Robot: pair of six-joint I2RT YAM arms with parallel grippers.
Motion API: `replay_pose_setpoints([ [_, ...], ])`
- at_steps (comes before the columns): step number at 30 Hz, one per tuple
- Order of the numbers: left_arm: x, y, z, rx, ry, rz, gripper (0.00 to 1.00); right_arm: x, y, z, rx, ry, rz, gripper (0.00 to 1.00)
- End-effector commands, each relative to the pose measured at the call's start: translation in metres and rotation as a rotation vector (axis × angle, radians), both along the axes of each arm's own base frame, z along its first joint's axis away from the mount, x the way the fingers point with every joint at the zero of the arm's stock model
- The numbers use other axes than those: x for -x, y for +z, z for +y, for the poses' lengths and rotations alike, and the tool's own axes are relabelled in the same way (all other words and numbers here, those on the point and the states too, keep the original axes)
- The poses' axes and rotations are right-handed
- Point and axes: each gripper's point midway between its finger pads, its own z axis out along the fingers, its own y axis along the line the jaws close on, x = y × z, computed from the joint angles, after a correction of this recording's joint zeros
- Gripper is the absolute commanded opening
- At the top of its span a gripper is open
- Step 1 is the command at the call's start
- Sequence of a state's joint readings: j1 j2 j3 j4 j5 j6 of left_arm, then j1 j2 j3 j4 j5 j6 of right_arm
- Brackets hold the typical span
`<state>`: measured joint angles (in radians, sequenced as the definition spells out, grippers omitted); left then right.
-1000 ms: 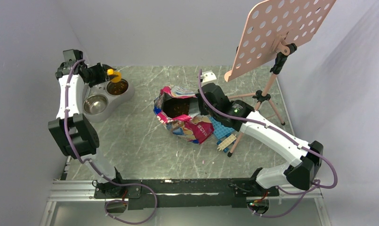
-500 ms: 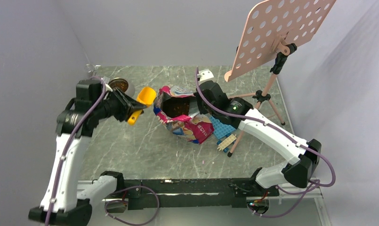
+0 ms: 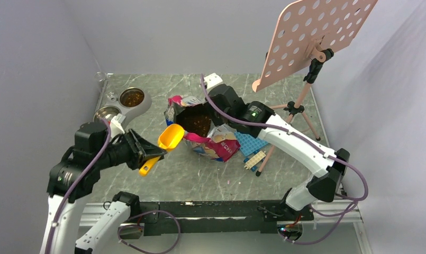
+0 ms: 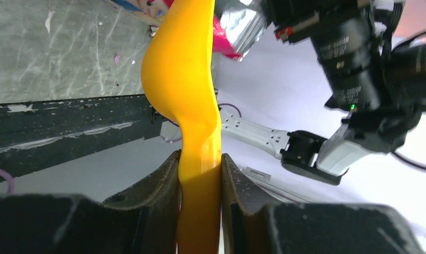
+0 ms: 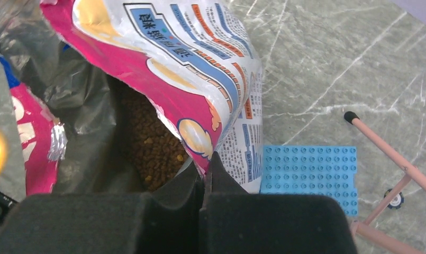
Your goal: Serve the pet food
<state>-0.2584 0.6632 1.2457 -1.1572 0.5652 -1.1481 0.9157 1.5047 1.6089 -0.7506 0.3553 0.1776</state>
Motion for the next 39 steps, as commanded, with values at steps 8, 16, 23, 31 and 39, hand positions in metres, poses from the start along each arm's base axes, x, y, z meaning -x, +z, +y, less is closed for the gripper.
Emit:
replay_pose_setpoints([
  [8,-0.045,-0.011,-0.039,0.204,0.103,0.264,0.00,0.038,0.069,0.042,-0.054,0.159,-0.214,0.00],
  [16,-0.062,-0.060,-0.044,0.260,0.365,0.597,0.00,0.049,0.080,0.049,-0.075,0.178,-0.233,0.00],
  [23,-0.107,-0.102,-0.066,0.151,0.418,0.710,0.00,0.055,0.080,0.055,-0.114,0.183,-0.206,0.00],
  [31,-0.129,-0.160,-0.056,0.004,0.515,0.745,0.00,0.040,0.035,0.023,0.001,0.062,-0.180,0.00],
  [39,-0.138,-0.248,-0.061,-0.155,0.368,0.702,0.00,0.049,0.034,0.030,-0.067,0.102,-0.142,0.00],
])
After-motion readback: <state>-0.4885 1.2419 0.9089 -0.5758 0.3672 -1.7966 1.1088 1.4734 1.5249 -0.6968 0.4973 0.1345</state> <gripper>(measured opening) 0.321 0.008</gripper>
